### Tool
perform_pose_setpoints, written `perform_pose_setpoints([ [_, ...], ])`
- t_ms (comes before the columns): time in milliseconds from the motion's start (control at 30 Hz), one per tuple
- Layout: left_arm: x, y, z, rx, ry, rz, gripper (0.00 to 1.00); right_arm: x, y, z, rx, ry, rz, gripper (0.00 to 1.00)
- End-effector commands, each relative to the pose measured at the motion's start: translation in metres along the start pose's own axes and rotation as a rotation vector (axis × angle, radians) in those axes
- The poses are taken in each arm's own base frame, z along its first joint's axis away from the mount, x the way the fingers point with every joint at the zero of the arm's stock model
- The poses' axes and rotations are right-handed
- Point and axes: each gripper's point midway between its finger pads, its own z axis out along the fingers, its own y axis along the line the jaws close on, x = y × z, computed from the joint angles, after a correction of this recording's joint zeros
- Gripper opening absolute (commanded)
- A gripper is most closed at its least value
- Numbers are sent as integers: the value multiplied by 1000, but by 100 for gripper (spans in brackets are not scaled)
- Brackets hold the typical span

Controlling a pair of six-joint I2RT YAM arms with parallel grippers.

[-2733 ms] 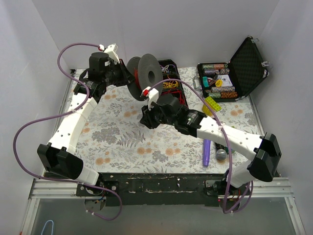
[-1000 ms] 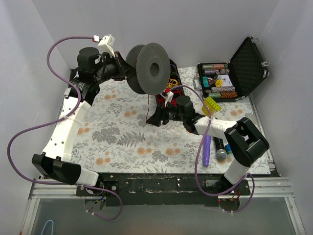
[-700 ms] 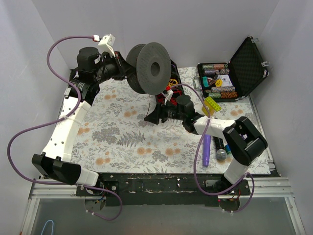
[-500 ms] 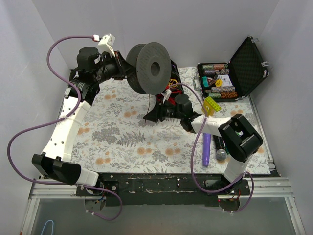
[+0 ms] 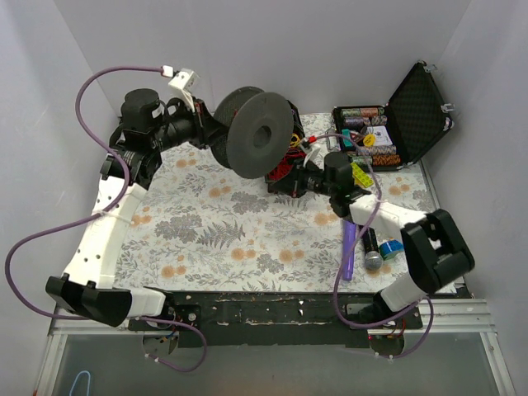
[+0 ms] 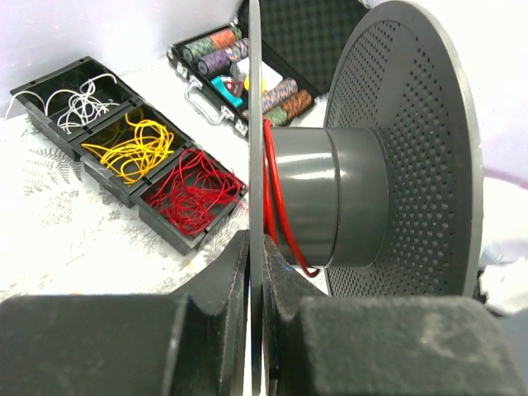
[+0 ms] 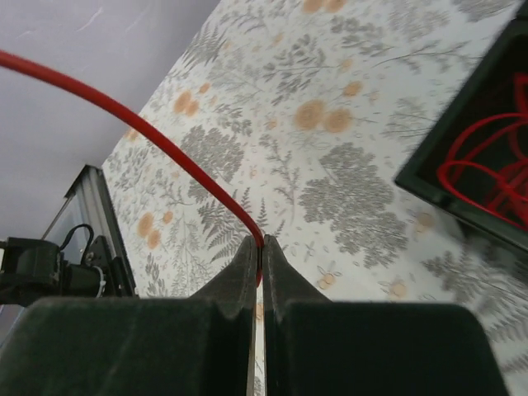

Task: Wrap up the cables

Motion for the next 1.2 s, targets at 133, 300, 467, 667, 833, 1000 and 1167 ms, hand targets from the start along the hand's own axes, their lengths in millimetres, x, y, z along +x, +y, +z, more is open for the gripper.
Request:
perform_pose_setpoints([
  [133,54,-18,-24,203,174,316,0,-26,-3,-57,156,138,-283,1],
  [300,99,-21,-26,311,327,219,0,-24,6,-73,168,237,-331,1],
  [467,135,-21,-23,394,448,73,0,-30,7,-90,211,289,-423,1],
  [667,168,-16,-23,463,554,-30,0,-21,11,-105,210,377,-455,1],
  [833,201,-2,-25,444,635,-79,0,-8,22,-110,158,472,-400,1],
  [1000,230,14,-17,411,679,-111,0,-9,32,-101,119,559,-343,1],
  [1167,261,25,-5,444,731,-159,0,-2,42,-58,35,581,-407,1],
])
